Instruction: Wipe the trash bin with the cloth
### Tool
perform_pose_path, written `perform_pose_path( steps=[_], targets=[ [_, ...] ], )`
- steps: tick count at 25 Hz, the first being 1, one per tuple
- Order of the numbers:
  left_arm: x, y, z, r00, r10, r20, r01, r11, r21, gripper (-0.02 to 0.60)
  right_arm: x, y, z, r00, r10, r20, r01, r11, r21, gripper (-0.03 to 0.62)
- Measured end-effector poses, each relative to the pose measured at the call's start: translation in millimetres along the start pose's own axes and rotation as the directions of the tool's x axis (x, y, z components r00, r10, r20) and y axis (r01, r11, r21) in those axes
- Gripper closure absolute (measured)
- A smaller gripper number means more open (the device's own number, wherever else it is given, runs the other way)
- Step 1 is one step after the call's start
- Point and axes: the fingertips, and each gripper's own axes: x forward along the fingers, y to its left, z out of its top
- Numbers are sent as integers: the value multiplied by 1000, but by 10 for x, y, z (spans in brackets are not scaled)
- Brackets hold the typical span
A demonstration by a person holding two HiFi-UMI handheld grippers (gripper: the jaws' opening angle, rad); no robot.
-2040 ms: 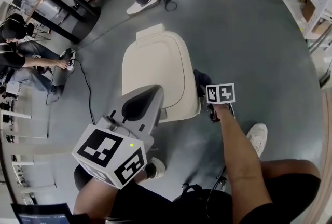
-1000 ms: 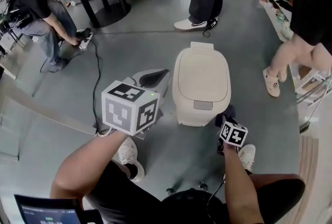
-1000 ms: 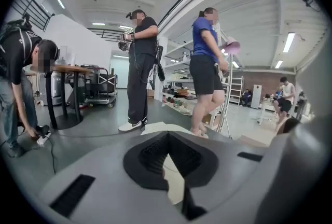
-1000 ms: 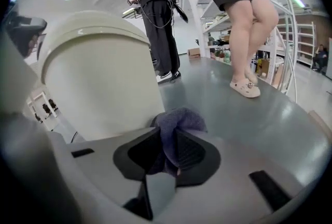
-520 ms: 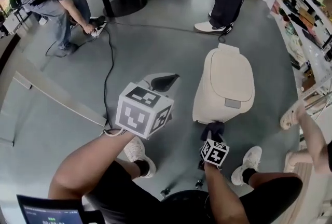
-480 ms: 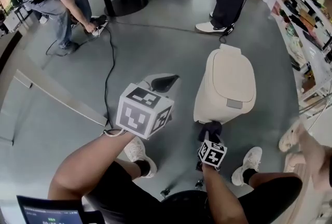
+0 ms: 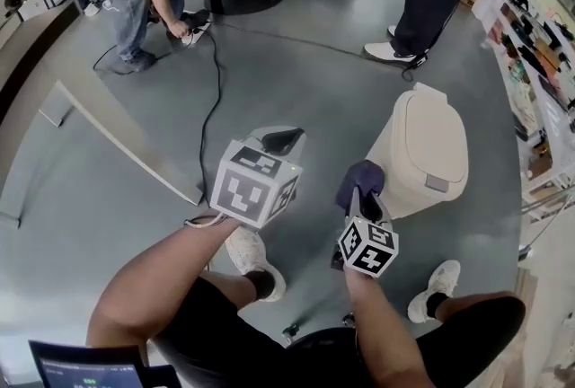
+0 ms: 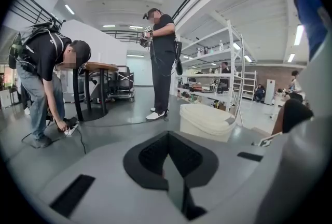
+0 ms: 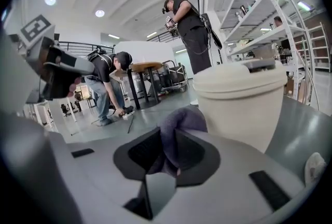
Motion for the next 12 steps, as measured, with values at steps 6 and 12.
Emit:
perform_pose_path(
  steps=[6,12],
  targets=[
    [-67,-113,217,998,-34,55,32,999,21,584,106,-32,315,998,-44,55,43,999,11,517],
    [-27,-245,380,994,-65,82,63,998,31,584,249,-112,294,996,-69,54,67,997,31,517]
  ],
)
